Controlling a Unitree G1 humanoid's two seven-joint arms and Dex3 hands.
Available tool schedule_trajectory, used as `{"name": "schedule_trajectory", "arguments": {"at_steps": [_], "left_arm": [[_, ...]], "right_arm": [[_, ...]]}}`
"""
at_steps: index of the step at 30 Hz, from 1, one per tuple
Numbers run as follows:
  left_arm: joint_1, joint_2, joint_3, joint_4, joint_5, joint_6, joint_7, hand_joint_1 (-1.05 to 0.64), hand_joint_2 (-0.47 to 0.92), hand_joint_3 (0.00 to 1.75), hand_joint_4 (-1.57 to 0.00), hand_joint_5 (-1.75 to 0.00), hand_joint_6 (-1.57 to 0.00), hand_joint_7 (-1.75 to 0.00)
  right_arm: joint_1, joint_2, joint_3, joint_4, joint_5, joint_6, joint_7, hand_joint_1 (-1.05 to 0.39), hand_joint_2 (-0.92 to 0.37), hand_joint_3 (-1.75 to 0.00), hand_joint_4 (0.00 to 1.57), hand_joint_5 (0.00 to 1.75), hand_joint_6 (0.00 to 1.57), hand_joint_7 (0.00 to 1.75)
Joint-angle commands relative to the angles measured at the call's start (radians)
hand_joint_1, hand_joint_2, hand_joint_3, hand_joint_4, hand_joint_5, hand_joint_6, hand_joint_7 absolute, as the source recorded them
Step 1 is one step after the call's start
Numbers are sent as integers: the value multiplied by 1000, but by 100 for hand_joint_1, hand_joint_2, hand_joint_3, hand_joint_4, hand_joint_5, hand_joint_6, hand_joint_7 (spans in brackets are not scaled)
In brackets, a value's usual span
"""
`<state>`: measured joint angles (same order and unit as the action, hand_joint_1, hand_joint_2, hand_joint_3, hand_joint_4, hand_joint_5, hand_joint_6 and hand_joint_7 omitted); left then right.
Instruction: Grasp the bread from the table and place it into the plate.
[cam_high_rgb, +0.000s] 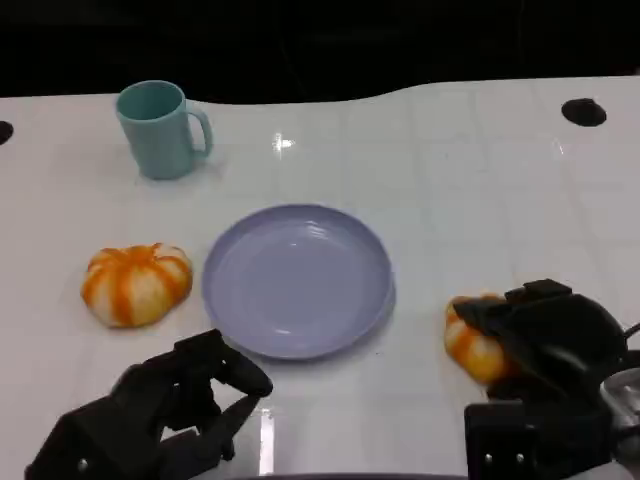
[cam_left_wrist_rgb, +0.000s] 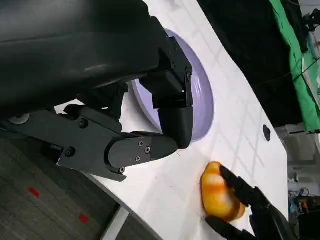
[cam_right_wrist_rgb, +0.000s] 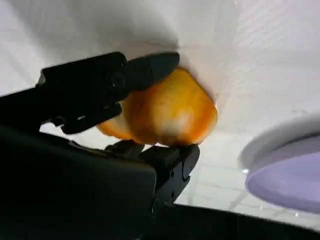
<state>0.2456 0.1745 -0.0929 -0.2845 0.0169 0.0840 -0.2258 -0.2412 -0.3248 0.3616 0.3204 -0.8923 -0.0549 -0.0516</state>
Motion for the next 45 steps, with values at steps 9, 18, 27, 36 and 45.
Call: {"name": "schedule_trajectory", "arguments": {"at_steps": [9, 18, 27, 36, 45], "left_arm": [[9, 3, 5, -16, 4, 16, 7, -30, 92, 48, -73, -175, -61, -129], [5, 1, 6, -7, 9, 16, 8, -28, 92, 48, -71, -175, -61, -129], [-12, 4, 8, 6, 10, 20, 3, -28, 92, 47, -69, -175, -61, -129], [-26, 2, -1, 30, 27, 5, 8, -28, 91, 48, -74, -175, -61, -128], [-4, 8, 3, 38, 33, -37, 3, -29, 90, 48, -73, -175, -62, -129]], "right_arm": [[-77, 16, -27, 202, 138, -280, -357, -5, -27, -132, 94, 174, 82, 157], [-123, 23, -24, 249, 148, -327, -430, -4, -31, -131, 98, 175, 78, 169], [-193, 59, -42, 233, 240, -363, -363, -5, -28, -136, 99, 175, 77, 170], [-283, 117, -26, 267, 313, -375, -239, -3, -28, -133, 97, 175, 77, 164], [-353, 195, 17, 361, 301, -403, -218, -9, -27, -128, 100, 175, 91, 126]]}}
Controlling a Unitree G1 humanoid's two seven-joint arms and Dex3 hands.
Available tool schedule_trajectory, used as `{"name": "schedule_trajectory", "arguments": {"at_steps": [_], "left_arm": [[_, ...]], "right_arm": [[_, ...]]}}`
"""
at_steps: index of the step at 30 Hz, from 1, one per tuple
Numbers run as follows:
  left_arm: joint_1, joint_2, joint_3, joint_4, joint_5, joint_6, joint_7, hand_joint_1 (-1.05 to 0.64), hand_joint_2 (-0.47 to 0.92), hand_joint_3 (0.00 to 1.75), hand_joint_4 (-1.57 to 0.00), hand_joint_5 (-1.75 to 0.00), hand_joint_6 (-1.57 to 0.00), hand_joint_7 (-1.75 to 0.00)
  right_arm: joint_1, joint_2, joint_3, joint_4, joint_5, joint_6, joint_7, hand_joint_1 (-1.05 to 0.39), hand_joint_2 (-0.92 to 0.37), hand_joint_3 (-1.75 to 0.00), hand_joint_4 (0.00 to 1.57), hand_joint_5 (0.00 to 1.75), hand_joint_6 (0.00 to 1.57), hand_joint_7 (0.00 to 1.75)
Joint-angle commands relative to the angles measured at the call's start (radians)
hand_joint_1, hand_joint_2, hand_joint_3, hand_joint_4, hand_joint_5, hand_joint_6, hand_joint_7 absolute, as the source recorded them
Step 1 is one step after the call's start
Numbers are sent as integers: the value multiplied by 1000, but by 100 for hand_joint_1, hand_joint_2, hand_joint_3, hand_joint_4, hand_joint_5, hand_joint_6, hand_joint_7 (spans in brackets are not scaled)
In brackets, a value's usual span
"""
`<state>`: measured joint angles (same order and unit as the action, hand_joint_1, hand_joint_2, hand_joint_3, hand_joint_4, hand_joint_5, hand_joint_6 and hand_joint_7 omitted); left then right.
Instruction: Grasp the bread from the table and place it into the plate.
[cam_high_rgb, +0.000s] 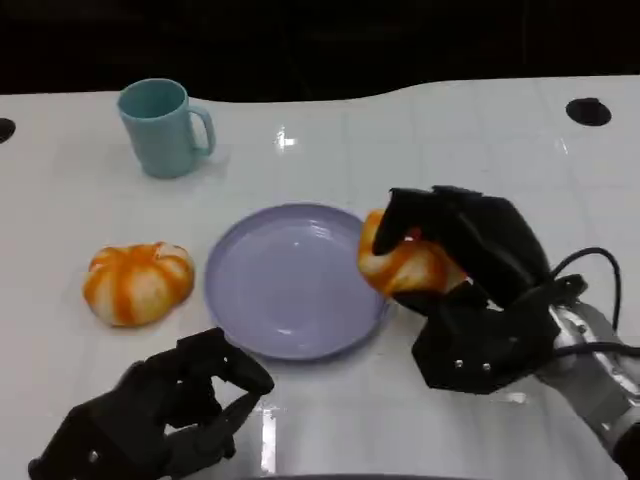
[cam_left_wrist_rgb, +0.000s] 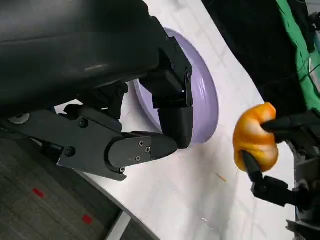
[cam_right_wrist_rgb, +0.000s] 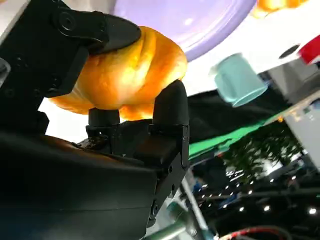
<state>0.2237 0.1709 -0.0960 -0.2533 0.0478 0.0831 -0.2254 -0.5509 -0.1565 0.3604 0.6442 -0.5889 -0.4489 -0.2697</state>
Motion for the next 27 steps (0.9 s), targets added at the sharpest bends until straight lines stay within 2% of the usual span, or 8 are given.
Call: {"name": "schedule_trajectory", "arguments": {"at_steps": [1, 7, 14, 17, 20, 23, 25, 27], "left_arm": [[21, 10, 8, 9, 0, -45, 3, -29, 90, 48, -74, -175, -63, -129], [30, 14, 11, -7, -4, -35, -4, -28, 90, 50, -69, -175, -62, -129], [40, 6, 4, -12, -1, -37, 1, -31, 89, 52, -73, -175, -63, -129], [43, 6, 3, -5, 5, -49, 5, -30, 88, 53, -75, -175, -63, -129], [43, 7, 0, -2, 11, -54, 6, -31, 87, 54, -75, -175, -64, -128], [43, 1, -1, -6, 0, -44, 1, -29, 86, 54, -72, -175, -64, -127], [45, 2, -3, -9, 5, -46, 3, -29, 86, 54, -70, -175, -63, -127], [46, 1, -3, -9, 7, -51, 4, -29, 86, 54, -69, -175, -63, -126]], "right_arm": [[-50, 38, 24, 49, -4, -8, -1, -10, -30, -123, 100, 175, 86, 141], [-119, 114, 40, 175, -2, -45, -50, -10, -29, -130, 99, 175, 73, 174], [-210, 193, 60, 317, -14, -11, -72, -10, -28, -127, 97, 175, 77, 149], [-240, 224, 67, 372, -10, 19, -71, -11, -32, -124, 93, 175, 75, 153], [-254, 238, 72, 406, -1, 40, -38, -14, -46, -92, 77, 174, 88, 83], [-264, 219, 108, 411, -32, 56, 11, -28, -68, -53, 42, 75, 63, 26], [-268, 208, 128, 398, -45, 80, 51, -38, -82, -31, 32, 42, 51, 7], [-268, 199, 143, 378, -54, 107, 99, -47, -89, -22, 19, 29, 38, 2]]}}
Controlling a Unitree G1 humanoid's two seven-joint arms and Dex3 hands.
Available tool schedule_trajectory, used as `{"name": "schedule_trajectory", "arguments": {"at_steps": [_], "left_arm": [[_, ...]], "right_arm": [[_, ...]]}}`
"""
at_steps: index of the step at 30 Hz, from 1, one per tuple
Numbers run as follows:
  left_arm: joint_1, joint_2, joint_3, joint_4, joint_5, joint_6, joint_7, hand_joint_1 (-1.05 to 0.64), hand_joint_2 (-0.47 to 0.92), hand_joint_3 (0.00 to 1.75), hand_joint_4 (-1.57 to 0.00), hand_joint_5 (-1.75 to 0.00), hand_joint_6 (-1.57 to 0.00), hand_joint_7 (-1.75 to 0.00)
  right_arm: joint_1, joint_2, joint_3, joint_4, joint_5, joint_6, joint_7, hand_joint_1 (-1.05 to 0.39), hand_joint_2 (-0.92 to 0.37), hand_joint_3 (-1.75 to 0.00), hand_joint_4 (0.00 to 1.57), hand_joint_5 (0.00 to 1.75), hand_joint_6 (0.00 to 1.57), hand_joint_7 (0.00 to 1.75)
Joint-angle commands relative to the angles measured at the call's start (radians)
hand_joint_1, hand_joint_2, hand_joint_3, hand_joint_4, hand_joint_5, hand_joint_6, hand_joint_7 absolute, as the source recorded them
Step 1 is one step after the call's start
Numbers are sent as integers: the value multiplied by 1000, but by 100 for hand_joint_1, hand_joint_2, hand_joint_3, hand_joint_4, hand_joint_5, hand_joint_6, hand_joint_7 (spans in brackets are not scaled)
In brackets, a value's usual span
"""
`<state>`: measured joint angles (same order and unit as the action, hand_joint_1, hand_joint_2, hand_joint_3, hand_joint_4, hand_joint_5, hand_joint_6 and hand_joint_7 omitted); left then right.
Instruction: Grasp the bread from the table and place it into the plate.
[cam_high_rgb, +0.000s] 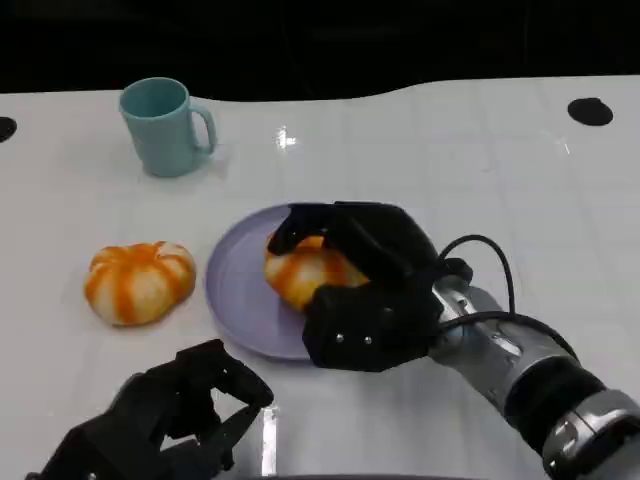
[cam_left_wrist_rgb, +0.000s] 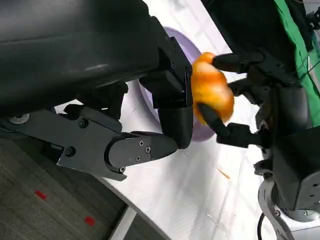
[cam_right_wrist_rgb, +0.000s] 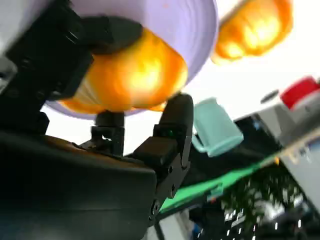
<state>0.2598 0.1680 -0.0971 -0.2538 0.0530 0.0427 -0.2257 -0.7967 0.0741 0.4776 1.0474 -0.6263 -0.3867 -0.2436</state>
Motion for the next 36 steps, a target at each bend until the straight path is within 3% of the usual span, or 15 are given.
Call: {"name": "schedule_trajectory", "arguments": {"at_steps": [1, 7, 16, 24, 26, 31, 36], "left_arm": [[11, 4, -2, -9, 2, -11, 5, -30, 86, 54, -70, -175, -64, -125], [14, 3, -5, -15, 5, -6, 6, -31, 85, 56, -74, -175, -65, -125], [15, 2, -10, -15, 15, -15, 12, -32, 86, 56, -73, -175, -65, -126], [15, -1, -8, -23, 6, -3, 9, -32, 86, 57, -74, -175, -64, -127], [16, -2, -8, -27, 3, 2, 8, -32, 86, 57, -74, -175, -64, -127], [18, 3, -10, -28, 15, -6, 11, -31, 85, 58, -73, -175, -63, -128], [19, 7, -9, -35, 13, 3, 8, -32, 86, 58, -73, -175, -62, -130]], "right_arm": [[-20, -35, 29, -38, -17, 57, 94, -53, -91, -22, 10, 24, 31, 1], [11, -57, 37, -140, -5, 117, 218, -68, -92, -26, 0, 20, 18, 0], [151, -155, -3, -420, 74, 121, 391, -72, -92, -27, 2, 24, 18, 1], [324, -258, -71, -690, 119, 74, 386, -61, -92, -19, 12, 42, 31, 6], [366, -280, -91, -744, 125, 64, 380, -57, -92, -14, 17, 54, 39, 9], [482, -327, -143, -861, 162, 32, 377, -47, -92, -10, 33, 65, 52, 15], [567, -338, -190, -919, 200, -11, 348, -28, -88, -6, 67, 83, 79, 27]]}}
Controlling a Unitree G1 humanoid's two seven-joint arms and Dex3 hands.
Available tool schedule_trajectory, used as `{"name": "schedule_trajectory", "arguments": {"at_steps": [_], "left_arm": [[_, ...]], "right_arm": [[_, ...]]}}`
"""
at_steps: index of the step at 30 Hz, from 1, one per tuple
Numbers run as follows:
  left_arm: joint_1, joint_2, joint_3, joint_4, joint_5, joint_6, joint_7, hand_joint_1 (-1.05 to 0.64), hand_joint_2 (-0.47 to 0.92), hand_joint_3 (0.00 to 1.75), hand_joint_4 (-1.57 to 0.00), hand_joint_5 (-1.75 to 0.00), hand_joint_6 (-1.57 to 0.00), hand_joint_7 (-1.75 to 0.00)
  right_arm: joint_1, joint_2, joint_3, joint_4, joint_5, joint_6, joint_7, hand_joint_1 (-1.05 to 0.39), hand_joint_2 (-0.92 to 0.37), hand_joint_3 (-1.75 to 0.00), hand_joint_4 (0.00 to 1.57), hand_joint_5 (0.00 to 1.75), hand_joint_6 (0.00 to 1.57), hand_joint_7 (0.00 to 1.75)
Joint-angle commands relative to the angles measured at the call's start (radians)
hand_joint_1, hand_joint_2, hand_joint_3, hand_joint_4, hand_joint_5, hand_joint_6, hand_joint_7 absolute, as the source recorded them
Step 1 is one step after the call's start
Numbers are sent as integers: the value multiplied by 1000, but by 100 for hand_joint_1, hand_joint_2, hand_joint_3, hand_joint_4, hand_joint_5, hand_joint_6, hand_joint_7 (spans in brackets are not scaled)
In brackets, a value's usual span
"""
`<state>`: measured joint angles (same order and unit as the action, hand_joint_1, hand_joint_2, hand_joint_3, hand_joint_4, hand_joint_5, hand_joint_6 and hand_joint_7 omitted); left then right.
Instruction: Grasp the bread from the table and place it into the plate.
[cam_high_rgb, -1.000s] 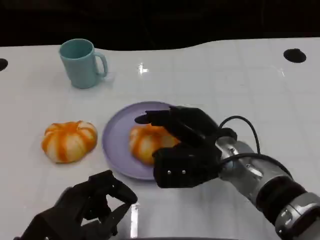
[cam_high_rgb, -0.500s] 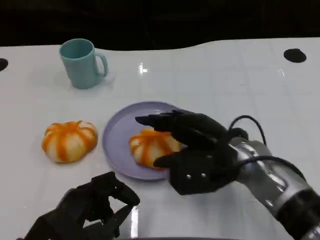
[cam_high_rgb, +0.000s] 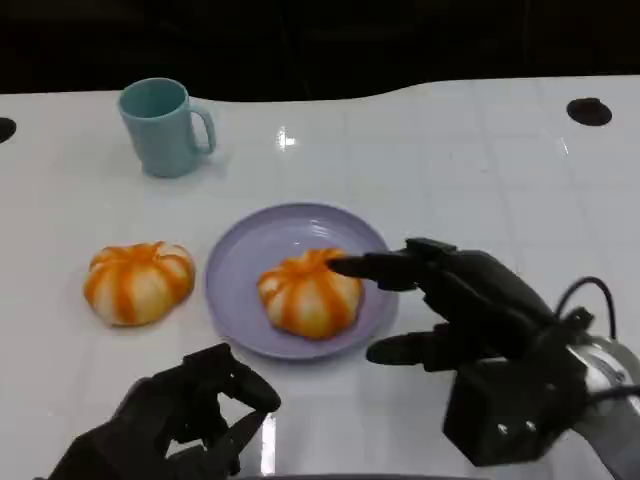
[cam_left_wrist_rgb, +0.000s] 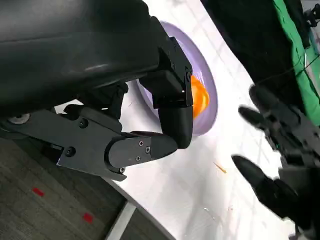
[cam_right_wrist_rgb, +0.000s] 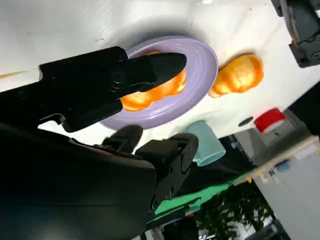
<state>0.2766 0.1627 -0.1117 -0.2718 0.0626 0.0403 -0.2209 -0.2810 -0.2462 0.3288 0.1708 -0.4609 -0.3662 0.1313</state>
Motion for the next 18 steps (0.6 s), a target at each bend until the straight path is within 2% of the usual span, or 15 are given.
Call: {"name": "schedule_trajectory", "arguments": {"at_steps": [1, 3, 4, 5, 6, 7, 9, 14, 18], "left_arm": [[2, 14, 6, -17, 5, 6, 2, -32, 86, 58, -72, -175, -62, -130], [2, 16, 7, -18, 5, 6, 1, -32, 86, 58, -72, -175, -62, -130], [1, 16, 9, -19, 2, 8, 0, -32, 86, 58, -72, -175, -62, -130], [1, 15, 10, -18, -3, 10, -1, -32, 86, 58, -72, -175, -62, -131], [0, 14, 12, -17, -8, 10, -2, -32, 87, 58, -72, -175, -61, -131], [0, 13, 13, -16, -11, 9, -3, -31, 87, 58, -73, -175, -61, -131], [-1, 15, 14, -12, -11, 5, -3, -31, 87, 58, -73, -175, -61, -130], [-1, 19, 15, -14, -13, 10, -5, -31, 87, 57, -72, -175, -61, -130], [0, 16, 15, -15, -17, 14, -4, -31, 87, 57, -71, -175, -61, -130]], "right_arm": [[65, -20, -50, -49, 39, -41, -34, -26, -88, -6, 70, 84, 82, 28], [96, -27, -71, -68, 50, -54, -45, -22, -89, -8, 79, 95, 93, 35], [111, -32, -82, -77, 58, -65, -48, -19, -88, -11, 80, 109, 97, 42], [123, -36, -91, -84, 63, -74, -48, -16, -77, -33, 81, 124, 96, 60], [132, -40, -97, -89, 66, -83, -50, -14, -63, -61, 82, 131, 93, 73], [137, -43, -101, -92, 67, -88, -50, -14, -52, -83, 83, 137, 92, 82], [164, -57, -115, -116, 63, -95, -48, -14, -41, -104, 86, 145, 91, 97], [226, -74, -139, -179, 54, -82, -47, -12, -30, -119, 88, 160, 88, 117], [280, -96, -157, -244, 35, -57, -37, -11, -28, -123, 88, 162, 86, 121]]}}
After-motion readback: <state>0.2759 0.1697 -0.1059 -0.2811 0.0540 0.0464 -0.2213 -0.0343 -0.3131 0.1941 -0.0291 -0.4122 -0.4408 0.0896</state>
